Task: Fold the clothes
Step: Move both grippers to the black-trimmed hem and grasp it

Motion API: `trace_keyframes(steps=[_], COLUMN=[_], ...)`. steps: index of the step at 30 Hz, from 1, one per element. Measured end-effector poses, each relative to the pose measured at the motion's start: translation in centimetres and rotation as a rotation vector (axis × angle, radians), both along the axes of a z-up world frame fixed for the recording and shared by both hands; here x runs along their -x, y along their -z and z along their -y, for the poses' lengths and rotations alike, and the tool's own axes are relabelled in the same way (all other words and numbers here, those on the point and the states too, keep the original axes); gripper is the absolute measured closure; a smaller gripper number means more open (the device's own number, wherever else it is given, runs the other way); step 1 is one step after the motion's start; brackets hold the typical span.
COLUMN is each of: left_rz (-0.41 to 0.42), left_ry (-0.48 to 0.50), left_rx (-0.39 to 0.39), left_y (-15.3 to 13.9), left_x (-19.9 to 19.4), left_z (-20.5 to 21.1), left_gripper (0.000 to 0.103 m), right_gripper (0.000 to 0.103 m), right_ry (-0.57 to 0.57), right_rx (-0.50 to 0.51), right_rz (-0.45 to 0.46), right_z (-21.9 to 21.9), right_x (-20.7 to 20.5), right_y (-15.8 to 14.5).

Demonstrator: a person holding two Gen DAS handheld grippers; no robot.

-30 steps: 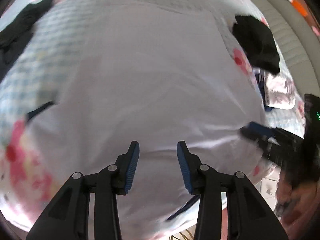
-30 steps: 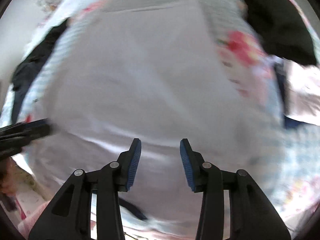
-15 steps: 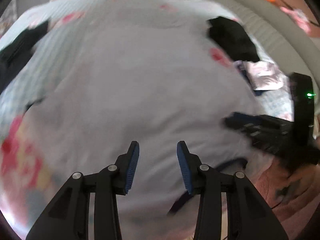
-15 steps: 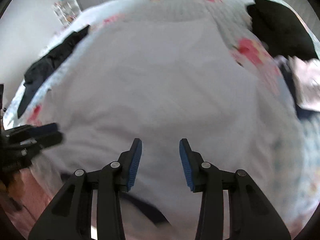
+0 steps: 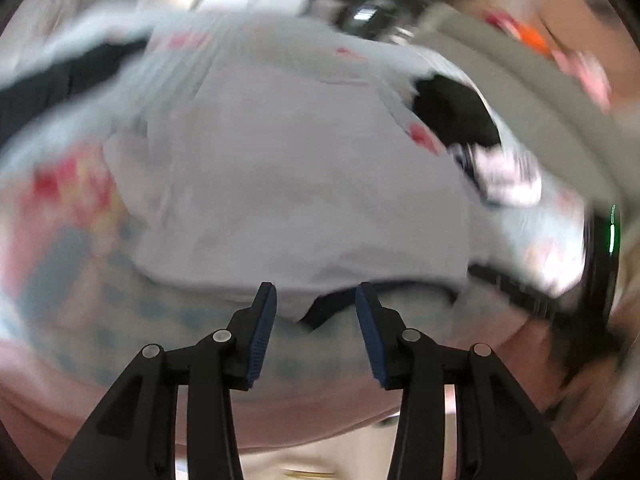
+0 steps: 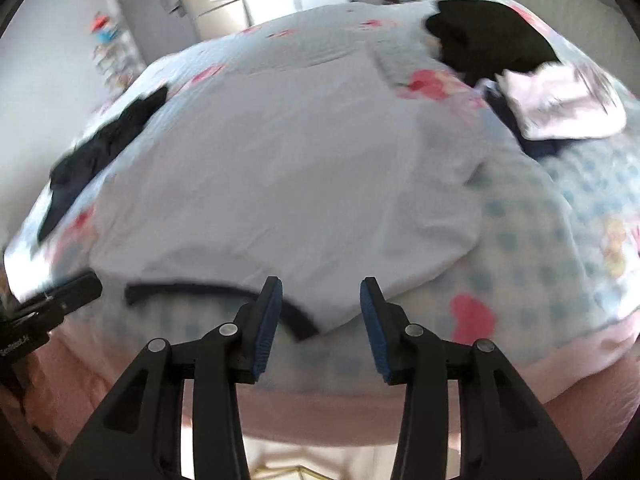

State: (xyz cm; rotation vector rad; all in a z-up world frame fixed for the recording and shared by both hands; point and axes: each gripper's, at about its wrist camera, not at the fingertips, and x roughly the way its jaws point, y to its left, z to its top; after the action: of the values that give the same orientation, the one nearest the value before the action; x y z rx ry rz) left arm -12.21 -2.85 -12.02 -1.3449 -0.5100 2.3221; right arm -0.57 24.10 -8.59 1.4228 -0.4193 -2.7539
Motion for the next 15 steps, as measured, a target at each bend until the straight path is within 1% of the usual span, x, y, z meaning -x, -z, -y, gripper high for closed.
trace_keyframes(steps=[1, 2, 3, 4, 5, 6, 8, 9, 10, 11, 13, 14, 15], left_rz=[0.044, 0.082, 0.101, 0.104, 0.112, 0.128, 0.161, 0.166, 0.164, 0.157, 0.143, 0.143, 0.148], left_ry=[-0.038, -0.079, -0.109, -0.134, -0.159, -0.176, -0.198, -0.209, -0.212, -0.207, -0.181, -0.17, -0.171], left_rx=[-0.05, -0.092, -0.124, -0.138, -0.148, -0.172, -0.243, -0.283, -0.313, -0.333, -0.361, -0.371, -0.373], left_y=[0.8, 1.6, 2.3, 2.9, 3.6, 4.2, 5.2, 5.5, 5.7, 5.9, 6.0, 5.8, 5.8], left_x=[0.0, -0.4, -0.8, -1.4, -2.0, -2.5, -3.1, -3.1, -2.9, -2.6, -2.0, -1.5, -1.0], left_z=[0.3, 1.1, 1.8, 2.4, 3.0, 3.8, 5.3, 5.7, 5.8, 5.6, 4.2, 3.6, 3.3], left_gripper=[0.06, 0.06, 0.06, 0.06, 0.057, 0.057, 0.057, 0.057, 0.057, 0.057, 0.057, 0.057, 0.057], right_gripper=[0.061, 0.057, 0.055, 0.055, 0.054, 0.053, 0.052, 0.052, 0.052, 0.052, 0.049, 0.043, 0.041], right_ry=[0.033, 0.066, 0.098, 0.109, 0.113, 0.135, 0.167, 0.182, 0.186, 0.183, 0.176, 0.169, 0.158], right_rx=[0.04, 0.079, 0.118, 0.132, 0.138, 0.156, 0.212, 0.265, 0.288, 0.289, 0.291, 0.31, 0.336], right_rz=[0.003, 0.007, 0.01, 0.012, 0.008, 0.013, 0.028, 0.043, 0.053, 0.049, 0.043, 0.038, 0.021], right_z=[-1.0, -2.0, -2.9, -3.4, -3.8, -4.6, -6.3, -7.0, -7.4, -7.4, -7.4, -7.5, -7.4], right_x=[0.1, 0.1, 0.2, 0.3, 0.1, 0.1, 0.7, 0.9, 1.2, 1.5, 2.1, 2.8, 3.4], right_y=[0.1, 0.2, 0.3, 0.0, 0.1, 0.8, 2.7, 3.8, 4.5, 4.6, 4.8, 4.7, 4.8])
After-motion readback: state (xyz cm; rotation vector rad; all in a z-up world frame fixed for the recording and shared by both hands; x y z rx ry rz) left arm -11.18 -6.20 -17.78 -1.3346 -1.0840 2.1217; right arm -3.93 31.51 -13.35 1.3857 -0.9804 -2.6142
